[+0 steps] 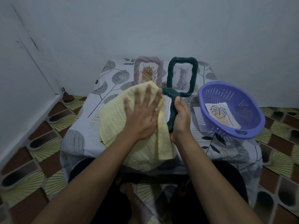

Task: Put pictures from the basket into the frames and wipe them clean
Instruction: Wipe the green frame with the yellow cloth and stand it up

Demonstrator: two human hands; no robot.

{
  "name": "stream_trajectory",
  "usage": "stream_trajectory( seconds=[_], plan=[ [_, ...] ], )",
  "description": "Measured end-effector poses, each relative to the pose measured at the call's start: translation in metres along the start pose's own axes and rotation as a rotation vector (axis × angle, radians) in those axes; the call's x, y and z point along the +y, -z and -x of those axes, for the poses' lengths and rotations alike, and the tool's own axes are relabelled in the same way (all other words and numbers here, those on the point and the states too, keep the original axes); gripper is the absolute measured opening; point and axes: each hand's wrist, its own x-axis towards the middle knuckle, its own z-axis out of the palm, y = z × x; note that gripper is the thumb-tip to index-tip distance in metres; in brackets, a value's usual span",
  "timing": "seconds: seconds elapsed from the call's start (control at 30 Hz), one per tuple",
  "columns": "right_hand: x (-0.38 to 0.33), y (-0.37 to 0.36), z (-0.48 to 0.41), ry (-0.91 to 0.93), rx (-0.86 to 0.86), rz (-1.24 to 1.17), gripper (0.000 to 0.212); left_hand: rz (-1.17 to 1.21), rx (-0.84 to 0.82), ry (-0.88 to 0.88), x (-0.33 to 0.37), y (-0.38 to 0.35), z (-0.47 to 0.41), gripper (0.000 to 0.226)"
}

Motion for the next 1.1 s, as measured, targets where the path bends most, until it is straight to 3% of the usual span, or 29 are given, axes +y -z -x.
stream_trajectory(
  seconds=[0.13,0.2,0.33,0.43,0.6,0.73,0.8,0.93,1.03,1.1],
  plan=[
    [0.004,-0.007,0.007,-0.032,0.015,-0.043,0.039,0.103,0.057,0.360,-0.010,0.013,-0.020,0.052],
    [0.006,-0.012,0.009,-0.042,0.004,-0.024,0.039,0.150,0.081,0.387,-0.002,0.018,-0.029,0.059],
    [0.001,-0.012,0.001,0.015,-0.010,0.153,0.029,0.183,0.064,0.011,0.025,0.016,-0.022,0.072],
    [-0.005,-0.010,-0.004,0.035,0.038,0.187,0.032,0.290,0.001,-0.274,0.021,0.009,-0.008,0.062],
    [-0.006,-0.009,-0.005,-0.001,0.125,0.044,0.030,0.011,0.012,-0.410,-0.014,-0.008,-0.001,0.056],
    [-0.008,-0.002,-0.012,-0.055,0.202,-0.060,0.031,0.030,0.006,-0.240,-0.056,-0.009,-0.005,0.060],
    [-0.007,0.002,-0.014,-0.076,0.242,-0.048,0.034,0.097,0.003,-0.102,-0.072,-0.011,-0.004,0.052],
    [0.002,0.013,-0.017,-0.063,0.322,-0.007,0.042,0.268,-0.182,0.212,-0.093,-0.025,0.011,0.060],
    [0.010,0.024,-0.019,-0.041,0.377,-0.010,0.058,0.243,-0.254,0.197,-0.106,-0.031,0.025,0.062],
    [0.009,0.028,-0.016,-0.049,0.418,-0.006,0.052,0.311,-0.159,0.173,-0.108,-0.032,0.029,0.048]
  ],
)
